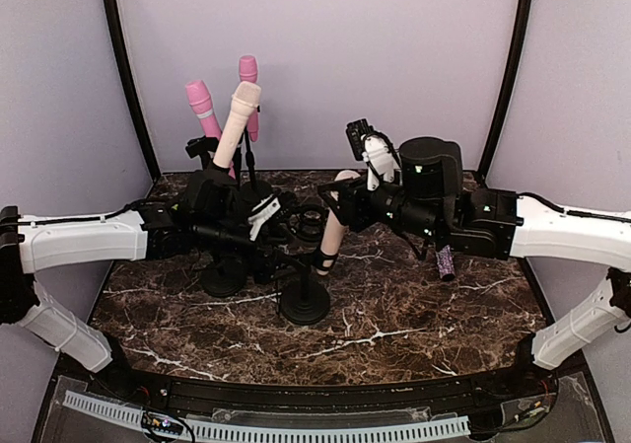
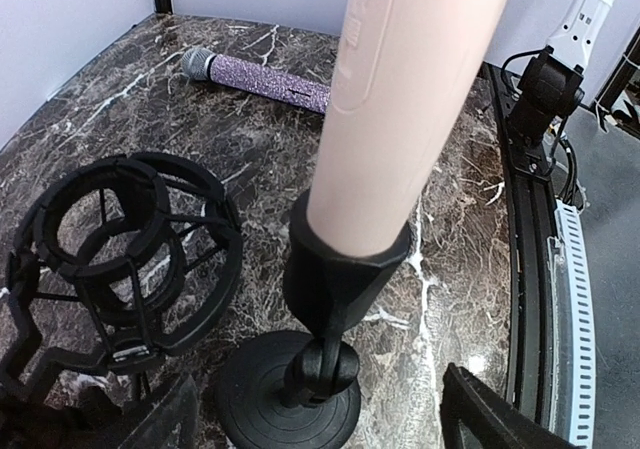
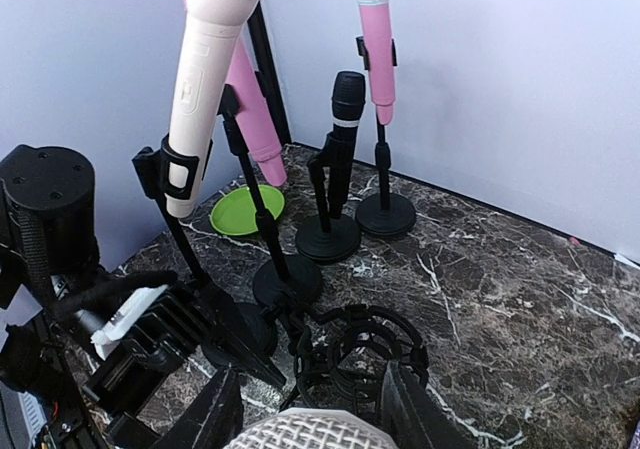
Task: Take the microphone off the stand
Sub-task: Adjust the microphone stand with the microphone at the center of the board, then hold the microphone stand with the microphone at the center of the board, then remove the microphone from the microphone stand.
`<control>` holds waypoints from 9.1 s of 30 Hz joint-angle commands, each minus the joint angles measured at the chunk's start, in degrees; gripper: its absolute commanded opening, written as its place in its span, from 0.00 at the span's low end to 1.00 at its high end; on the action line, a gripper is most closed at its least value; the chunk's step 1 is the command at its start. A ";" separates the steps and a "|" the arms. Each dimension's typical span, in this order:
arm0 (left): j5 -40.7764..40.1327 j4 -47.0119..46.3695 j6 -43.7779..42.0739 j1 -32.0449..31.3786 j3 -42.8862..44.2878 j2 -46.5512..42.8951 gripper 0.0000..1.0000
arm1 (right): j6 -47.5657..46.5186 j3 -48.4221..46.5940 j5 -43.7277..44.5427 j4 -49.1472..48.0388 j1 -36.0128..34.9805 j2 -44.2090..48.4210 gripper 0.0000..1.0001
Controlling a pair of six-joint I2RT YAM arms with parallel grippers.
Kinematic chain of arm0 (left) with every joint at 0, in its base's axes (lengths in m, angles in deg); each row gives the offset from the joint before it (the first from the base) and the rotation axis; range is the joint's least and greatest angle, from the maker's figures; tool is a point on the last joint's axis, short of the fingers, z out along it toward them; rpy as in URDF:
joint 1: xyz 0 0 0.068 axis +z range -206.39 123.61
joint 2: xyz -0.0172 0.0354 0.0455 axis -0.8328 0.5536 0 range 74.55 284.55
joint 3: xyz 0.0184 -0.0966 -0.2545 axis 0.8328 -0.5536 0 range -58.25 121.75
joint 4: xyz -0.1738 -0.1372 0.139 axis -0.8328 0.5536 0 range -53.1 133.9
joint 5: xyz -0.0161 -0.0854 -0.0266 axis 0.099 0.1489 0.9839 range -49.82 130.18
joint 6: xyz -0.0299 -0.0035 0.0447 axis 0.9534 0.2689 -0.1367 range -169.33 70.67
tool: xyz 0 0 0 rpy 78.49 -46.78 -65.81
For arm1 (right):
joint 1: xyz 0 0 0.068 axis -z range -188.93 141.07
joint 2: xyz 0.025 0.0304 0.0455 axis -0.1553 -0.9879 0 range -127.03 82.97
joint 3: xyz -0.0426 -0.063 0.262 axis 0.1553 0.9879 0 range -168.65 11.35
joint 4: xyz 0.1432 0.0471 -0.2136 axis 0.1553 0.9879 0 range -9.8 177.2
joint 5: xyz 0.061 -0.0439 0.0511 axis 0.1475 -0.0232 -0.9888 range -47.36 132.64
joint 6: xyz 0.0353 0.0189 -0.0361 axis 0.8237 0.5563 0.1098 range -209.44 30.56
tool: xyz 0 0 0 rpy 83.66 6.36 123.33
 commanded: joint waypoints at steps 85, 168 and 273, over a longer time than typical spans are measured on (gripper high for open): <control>-5.24 -3.36 -4.13 -4.61 0.58 7.80 0.00 | 1.87 -2.90 -27.95 -9.55 8.30 -0.23 0.31; -7.37 -3.36 -4.04 -5.50 0.52 10.16 0.00 | 5.14 -5.37 -35.60 -7.98 11.57 0.27 0.32; -10.49 -2.56 -5.53 -7.85 1.20 11.83 0.00 | 6.96 -5.10 -38.04 -4.74 14.83 6.39 0.33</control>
